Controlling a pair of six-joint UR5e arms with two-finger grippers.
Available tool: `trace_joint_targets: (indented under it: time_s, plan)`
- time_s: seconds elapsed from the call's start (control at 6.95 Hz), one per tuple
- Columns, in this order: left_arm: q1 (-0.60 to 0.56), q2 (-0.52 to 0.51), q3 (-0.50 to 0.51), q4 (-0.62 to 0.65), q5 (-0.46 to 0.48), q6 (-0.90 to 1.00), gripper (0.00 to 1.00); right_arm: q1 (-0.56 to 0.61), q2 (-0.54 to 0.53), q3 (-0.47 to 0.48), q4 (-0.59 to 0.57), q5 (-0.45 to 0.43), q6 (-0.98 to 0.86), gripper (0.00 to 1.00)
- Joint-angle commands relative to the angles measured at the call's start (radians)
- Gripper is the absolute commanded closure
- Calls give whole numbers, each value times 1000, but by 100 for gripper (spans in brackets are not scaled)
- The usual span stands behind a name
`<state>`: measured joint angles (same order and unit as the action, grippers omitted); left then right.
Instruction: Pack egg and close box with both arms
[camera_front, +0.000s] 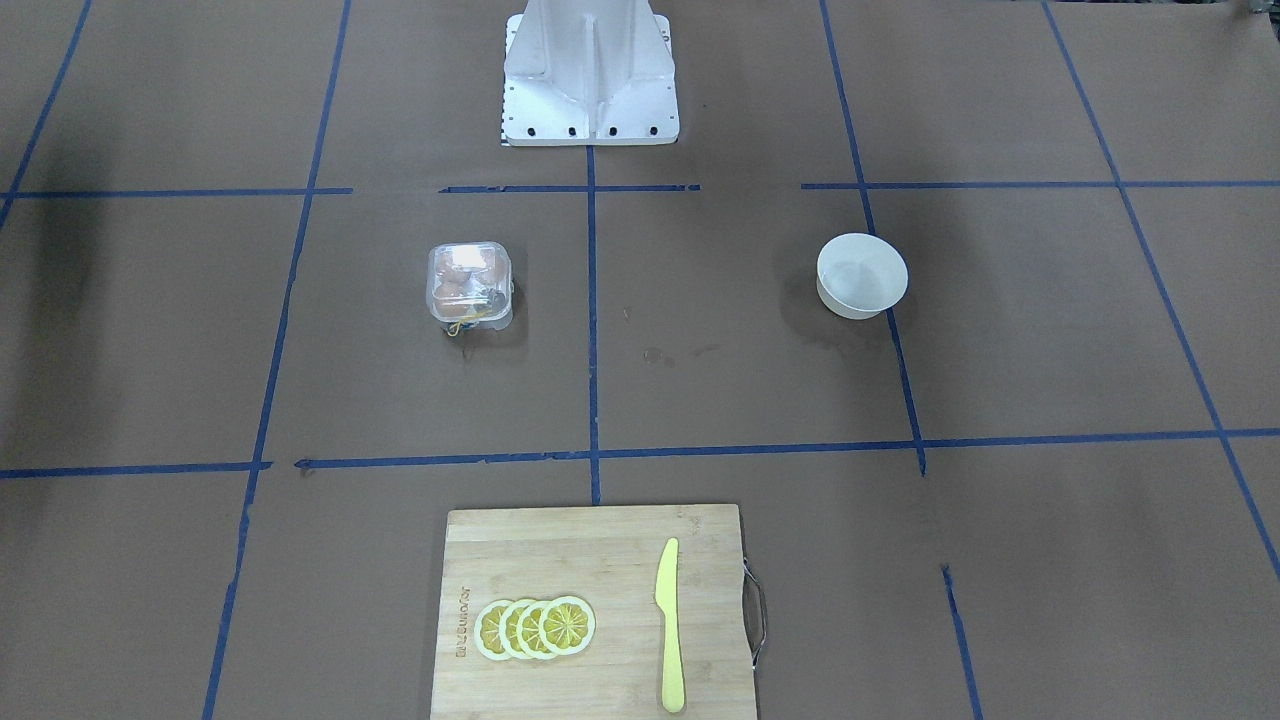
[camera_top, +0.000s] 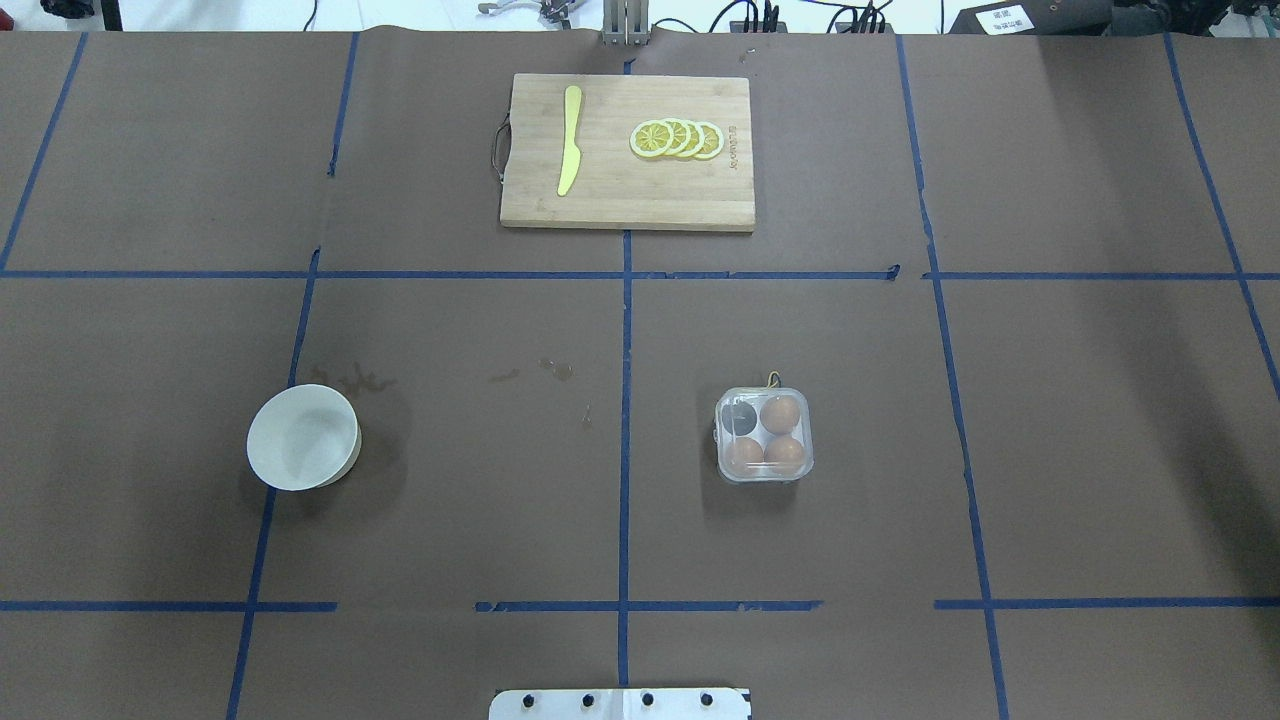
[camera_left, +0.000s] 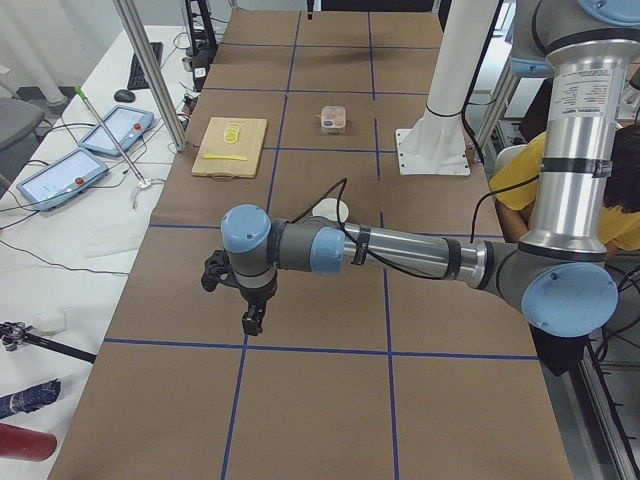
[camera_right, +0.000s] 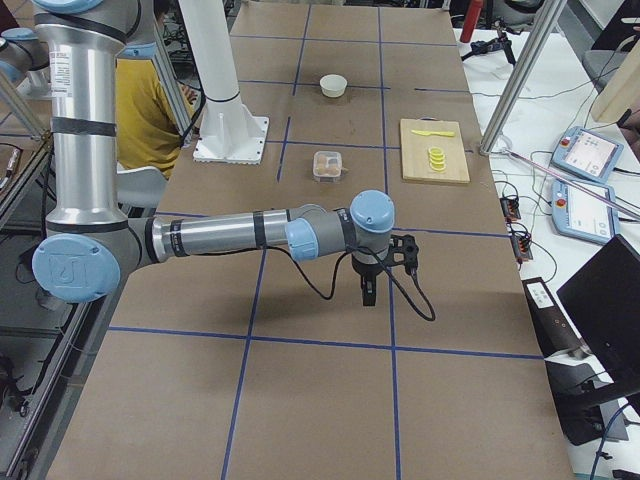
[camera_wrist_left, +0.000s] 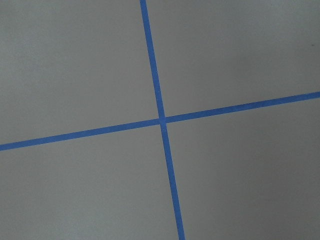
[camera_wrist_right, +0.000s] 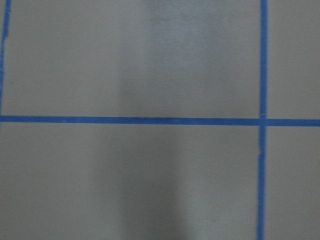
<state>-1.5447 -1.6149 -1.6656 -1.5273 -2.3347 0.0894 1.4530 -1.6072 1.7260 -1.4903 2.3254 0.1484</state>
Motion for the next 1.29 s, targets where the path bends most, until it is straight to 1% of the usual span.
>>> trace_joint_targets:
  time_s: [0.0, 0.14, 0.58, 0.86, 1.15]
  plan:
    - [8, 3, -5, -1, -2, -2, 0, 46, 1, -58, -70, -26, -139, 0]
    - [8, 3, -11, -2, -2, 0, 0, 44, 1, -74, -67, -15, -127, 0]
    - [8, 1, -20, -1, 11, 0, 0, 46, 9, -71, -62, 31, -121, 0]
    - [9, -17, -17, -13, 47, 6, 0, 69, 13, -66, -62, 34, -121, 0]
    - [9, -7, -17, -11, 49, 7, 0, 69, 12, -69, -62, 34, -124, 0]
